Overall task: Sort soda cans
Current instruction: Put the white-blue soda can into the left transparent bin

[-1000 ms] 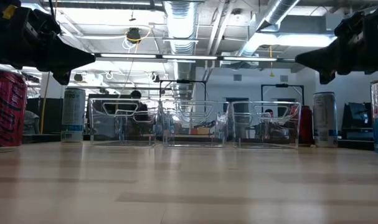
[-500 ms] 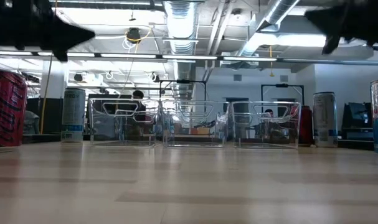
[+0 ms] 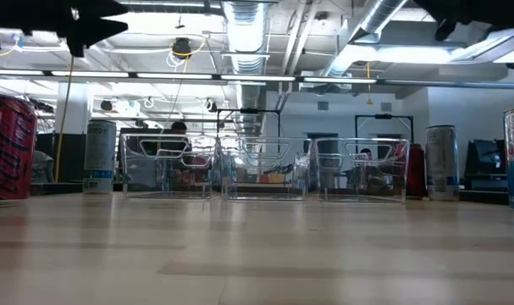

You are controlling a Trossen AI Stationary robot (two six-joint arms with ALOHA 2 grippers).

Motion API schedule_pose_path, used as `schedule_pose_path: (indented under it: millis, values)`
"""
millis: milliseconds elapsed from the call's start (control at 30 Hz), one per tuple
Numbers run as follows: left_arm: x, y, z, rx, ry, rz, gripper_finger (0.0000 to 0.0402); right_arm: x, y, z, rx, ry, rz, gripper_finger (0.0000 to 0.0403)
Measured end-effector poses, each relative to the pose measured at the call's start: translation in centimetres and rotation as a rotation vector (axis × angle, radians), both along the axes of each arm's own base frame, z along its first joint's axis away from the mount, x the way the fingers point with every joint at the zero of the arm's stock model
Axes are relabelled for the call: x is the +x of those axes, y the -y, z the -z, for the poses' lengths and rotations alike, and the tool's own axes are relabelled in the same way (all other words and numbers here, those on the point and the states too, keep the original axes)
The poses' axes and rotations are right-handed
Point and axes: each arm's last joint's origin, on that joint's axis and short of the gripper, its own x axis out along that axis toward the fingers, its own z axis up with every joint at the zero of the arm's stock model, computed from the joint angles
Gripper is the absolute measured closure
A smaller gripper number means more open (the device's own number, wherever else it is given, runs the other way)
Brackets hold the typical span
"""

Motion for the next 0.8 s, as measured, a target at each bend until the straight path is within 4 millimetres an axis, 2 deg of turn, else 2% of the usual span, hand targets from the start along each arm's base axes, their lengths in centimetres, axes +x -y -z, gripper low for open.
schedule_pose_path:
  millis: [167,267,367,567,800]
  values:
    - [0.8,-0.2,-2.5,-0.040,-0.103,-0.125,0.0138,1.8,0.5,0.2,-0.015,-0.117,0.038,0.0192]
    - [1.4,-0.3,-4.0,-0.065,-0.178,-0.154,0.0127,2.5,1.1,0.3,0.040,-0.147,0.142,0.0133]
    - [2.2,-0.3,-5.5,-0.085,-0.256,-0.160,0.0122,2.8,1.9,0.2,0.114,-0.153,0.228,0.0092]
    - [2.9,-1.4,-7.2,-0.157,-0.415,-0.309,0.0121,3.8,3.3,0.0,0.185,-0.200,0.296,0.0058]
    - [1.5,-3.7,-9.2,-0.277,-0.480,-0.515,0.0121,5.1,4.3,-0.1,0.217,-0.255,0.300,0.0058]
